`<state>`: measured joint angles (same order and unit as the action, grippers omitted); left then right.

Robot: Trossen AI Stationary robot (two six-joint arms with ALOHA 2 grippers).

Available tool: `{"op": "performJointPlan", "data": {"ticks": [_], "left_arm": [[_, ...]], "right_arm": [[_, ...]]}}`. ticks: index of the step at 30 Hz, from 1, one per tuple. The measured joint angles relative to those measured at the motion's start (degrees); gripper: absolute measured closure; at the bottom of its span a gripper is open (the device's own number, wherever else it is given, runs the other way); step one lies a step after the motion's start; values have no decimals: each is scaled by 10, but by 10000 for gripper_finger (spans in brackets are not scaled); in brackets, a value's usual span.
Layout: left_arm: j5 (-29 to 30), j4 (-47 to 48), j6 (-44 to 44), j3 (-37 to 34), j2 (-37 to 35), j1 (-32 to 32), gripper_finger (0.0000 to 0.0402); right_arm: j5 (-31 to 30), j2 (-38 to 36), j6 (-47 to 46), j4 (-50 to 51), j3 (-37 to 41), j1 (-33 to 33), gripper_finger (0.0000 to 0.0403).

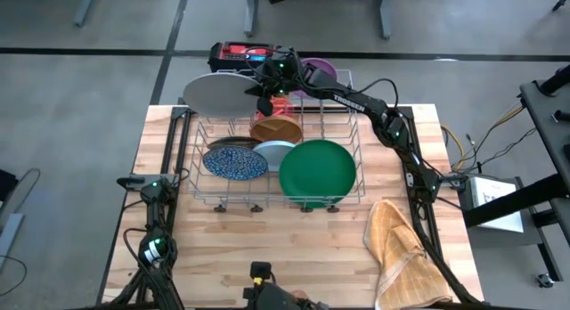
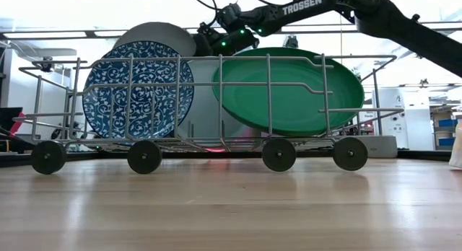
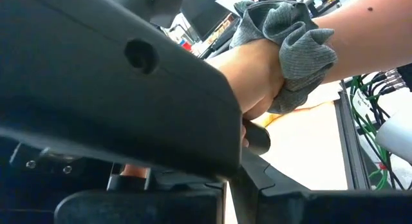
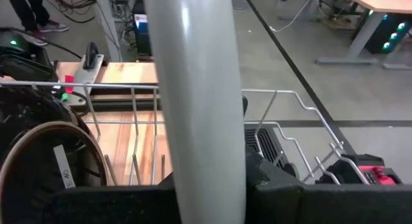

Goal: Sort dishes
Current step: Put the gray plate into the dish rack, then adjust the plates in the dish rack

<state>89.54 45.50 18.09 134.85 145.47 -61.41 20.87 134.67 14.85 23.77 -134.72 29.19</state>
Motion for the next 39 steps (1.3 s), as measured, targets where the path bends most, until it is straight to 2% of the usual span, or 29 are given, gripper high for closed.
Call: {"op": "performJointPlan", "data": {"ticks": [14,24,30,39], "left_arm": [[-2,0,0,0,0,0,401],[0,0,0,0,0,0,401],[0,2,0,0,0,0,401],[0,9,-6,0,0,0,401]], "right_arm": [[-5,0,2,-2,0,2,343],[-15,-5,7,-3,0,2,325],[-18,-31,7,4,0,2,311],[-30,-101,44,74,0,3,289]]}}
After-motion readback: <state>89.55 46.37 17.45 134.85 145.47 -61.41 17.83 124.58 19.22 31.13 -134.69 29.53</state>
